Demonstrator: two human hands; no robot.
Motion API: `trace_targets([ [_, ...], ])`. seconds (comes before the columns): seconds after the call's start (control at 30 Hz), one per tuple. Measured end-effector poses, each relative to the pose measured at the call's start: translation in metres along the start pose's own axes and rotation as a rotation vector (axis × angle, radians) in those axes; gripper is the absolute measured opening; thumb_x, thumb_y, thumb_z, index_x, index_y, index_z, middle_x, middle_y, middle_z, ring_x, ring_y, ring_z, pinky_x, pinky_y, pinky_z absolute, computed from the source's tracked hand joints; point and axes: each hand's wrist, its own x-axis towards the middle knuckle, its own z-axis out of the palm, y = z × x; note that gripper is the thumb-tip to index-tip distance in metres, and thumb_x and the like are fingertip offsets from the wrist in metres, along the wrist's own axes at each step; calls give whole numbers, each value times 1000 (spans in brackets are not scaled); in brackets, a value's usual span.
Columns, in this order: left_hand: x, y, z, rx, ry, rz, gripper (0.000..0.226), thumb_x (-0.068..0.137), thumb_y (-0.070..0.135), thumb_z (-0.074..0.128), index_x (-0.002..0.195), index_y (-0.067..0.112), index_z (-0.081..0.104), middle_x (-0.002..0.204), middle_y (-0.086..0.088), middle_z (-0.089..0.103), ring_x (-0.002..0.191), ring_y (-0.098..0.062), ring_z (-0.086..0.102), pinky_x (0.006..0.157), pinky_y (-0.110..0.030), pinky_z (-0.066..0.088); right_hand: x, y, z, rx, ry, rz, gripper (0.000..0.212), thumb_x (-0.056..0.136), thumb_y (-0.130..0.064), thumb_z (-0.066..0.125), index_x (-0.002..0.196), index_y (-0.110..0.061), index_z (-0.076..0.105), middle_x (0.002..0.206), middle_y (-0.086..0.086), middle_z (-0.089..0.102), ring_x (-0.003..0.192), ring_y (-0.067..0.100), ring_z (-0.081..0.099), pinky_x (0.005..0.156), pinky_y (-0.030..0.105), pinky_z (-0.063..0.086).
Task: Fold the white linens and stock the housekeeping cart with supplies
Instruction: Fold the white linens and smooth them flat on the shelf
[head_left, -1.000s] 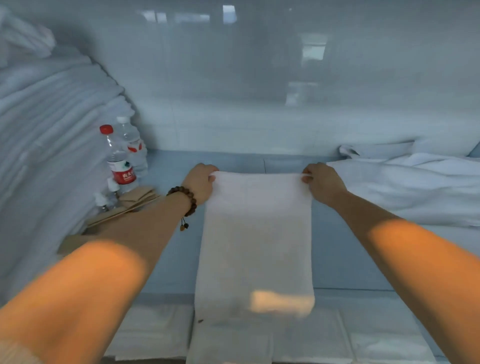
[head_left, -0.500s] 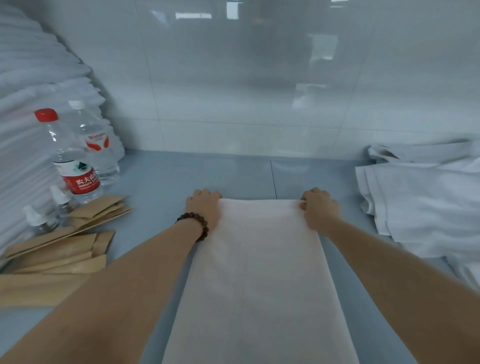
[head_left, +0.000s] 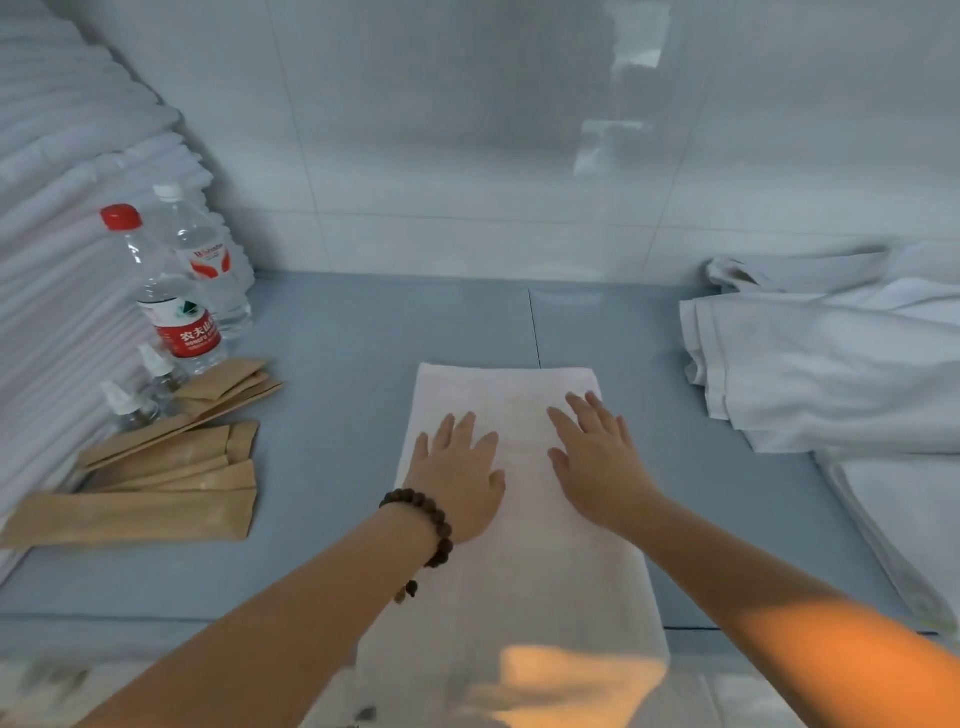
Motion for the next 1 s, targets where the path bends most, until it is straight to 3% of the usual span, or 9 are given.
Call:
trace_targets([
  [0.17,-51,6,21,-15,0,-14,59,99,47,19,153,27,6,161,-3,-8,147,-26,-12,119,-48,-3,-73,-19,1,29,-107,22,52,103,-32,26,152,-25,10,161,-1,-3,147,19,-12,118,46,-2],
  [0.33,-65,-3,45,-5,-10,-21,62,96,58,16,152,36,-3,160,0,-13,146,-26,-17,118,-47,-9,-88,-33,20,47,-248,99,57,102,-45,18,153,-27,-2,160,0,-13,146,22,-17,118,48,-6],
  [0.57,-44,-14,60,43,108,-39,65,91,63,9,150,41,-7,161,4,-11,146,-23,-16,116,-44,-13,-69,-32,46,-53,-123,88,60,99,-52,15,151,-32,-9,160,-1,-15,145,24,-20,116,53,-10],
  [1.0,63,-35,40,39,131,-78,66,91,64,10,151,39,-2,161,3,-8,147,-23,-11,118,-46,-7,48,-4,47,-65,-127,52,60,98,-55,13,151,-35,-6,160,-4,-12,146,19,-17,117,50,-10],
])
